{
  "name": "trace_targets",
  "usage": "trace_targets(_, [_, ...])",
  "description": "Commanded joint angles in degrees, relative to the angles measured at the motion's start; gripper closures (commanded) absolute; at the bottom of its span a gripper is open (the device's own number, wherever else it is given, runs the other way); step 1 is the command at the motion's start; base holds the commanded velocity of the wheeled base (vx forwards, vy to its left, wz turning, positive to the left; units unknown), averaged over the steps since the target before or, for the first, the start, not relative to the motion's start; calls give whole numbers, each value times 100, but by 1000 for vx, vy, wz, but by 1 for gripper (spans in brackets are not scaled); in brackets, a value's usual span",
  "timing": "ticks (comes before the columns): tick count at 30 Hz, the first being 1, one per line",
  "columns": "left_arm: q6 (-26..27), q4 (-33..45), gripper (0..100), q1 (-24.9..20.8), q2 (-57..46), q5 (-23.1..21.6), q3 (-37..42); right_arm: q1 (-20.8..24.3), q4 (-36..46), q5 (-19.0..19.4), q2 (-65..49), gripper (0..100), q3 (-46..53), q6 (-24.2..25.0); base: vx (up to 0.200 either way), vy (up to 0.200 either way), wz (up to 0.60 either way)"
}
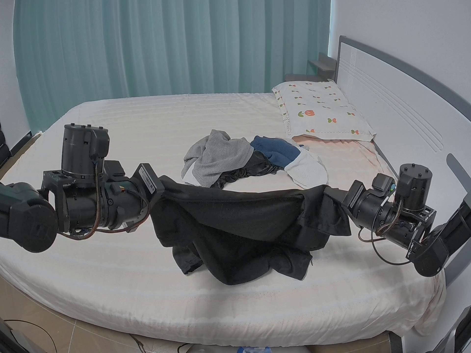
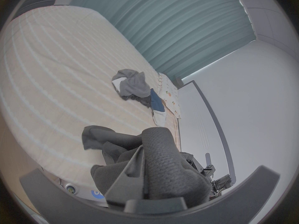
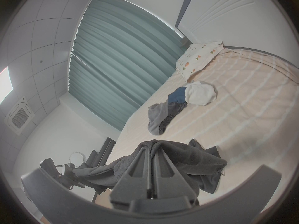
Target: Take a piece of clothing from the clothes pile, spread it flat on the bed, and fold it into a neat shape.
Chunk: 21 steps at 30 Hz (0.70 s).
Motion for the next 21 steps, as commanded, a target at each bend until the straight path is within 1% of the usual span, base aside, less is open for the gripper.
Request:
trace_targets(1, [-15,9,100,-14,46,-4,154,-9,-19,-1,92,100,84,3,-200,0,0])
trace_targets(8, [-41,-8,100,-41,73,-22,180,-9,-54,-1,74,100,207,3,-200,0,0])
trace_targets(17, [-32,9,100,-50,143,-13,119,-35,-54,-1,136,100,216,3,0,0,0])
trace_targets(21, [-155,-8,100,-41,160,-22,92,-44,-72,-1,294,100,216,3,0,0,0])
